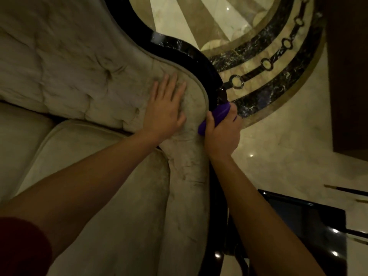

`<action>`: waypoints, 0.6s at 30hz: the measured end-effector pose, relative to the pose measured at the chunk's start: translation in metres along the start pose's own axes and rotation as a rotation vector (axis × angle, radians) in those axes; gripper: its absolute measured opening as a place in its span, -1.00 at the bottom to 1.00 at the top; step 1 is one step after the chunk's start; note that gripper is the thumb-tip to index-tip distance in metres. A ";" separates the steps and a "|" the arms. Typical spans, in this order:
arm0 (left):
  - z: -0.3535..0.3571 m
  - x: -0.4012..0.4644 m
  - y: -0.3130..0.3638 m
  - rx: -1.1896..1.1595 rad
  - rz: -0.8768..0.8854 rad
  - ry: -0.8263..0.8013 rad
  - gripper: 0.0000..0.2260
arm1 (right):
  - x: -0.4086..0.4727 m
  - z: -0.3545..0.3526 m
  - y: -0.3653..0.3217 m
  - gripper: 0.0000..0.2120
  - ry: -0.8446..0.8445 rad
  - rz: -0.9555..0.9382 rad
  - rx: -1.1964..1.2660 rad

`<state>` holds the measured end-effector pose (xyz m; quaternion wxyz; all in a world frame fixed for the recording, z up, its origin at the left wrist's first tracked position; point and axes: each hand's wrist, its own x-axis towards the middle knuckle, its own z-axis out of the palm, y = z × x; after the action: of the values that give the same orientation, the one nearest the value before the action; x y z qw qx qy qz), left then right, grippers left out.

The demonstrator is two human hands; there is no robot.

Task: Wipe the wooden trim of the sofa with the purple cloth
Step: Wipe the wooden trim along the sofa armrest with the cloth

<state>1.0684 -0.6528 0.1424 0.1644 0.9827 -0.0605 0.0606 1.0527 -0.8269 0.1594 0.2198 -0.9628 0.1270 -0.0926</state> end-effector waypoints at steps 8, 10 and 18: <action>0.019 0.001 -0.006 -0.008 0.021 0.086 -0.29 | 0.092 -0.010 -0.086 -0.36 -0.123 -0.308 -0.070; 0.023 0.003 -0.008 -0.045 0.027 0.111 -0.32 | 0.106 -0.001 -0.110 -0.38 -0.145 -0.396 -0.078; 0.034 0.007 -0.014 -0.160 0.060 0.166 -0.36 | 0.119 0.045 -0.187 -0.50 -0.045 -0.703 -0.068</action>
<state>1.0809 -0.6517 0.1071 0.2447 0.9558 -0.0806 0.1417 1.2145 -0.6794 0.2177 0.1453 -0.9562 -0.2141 -0.1369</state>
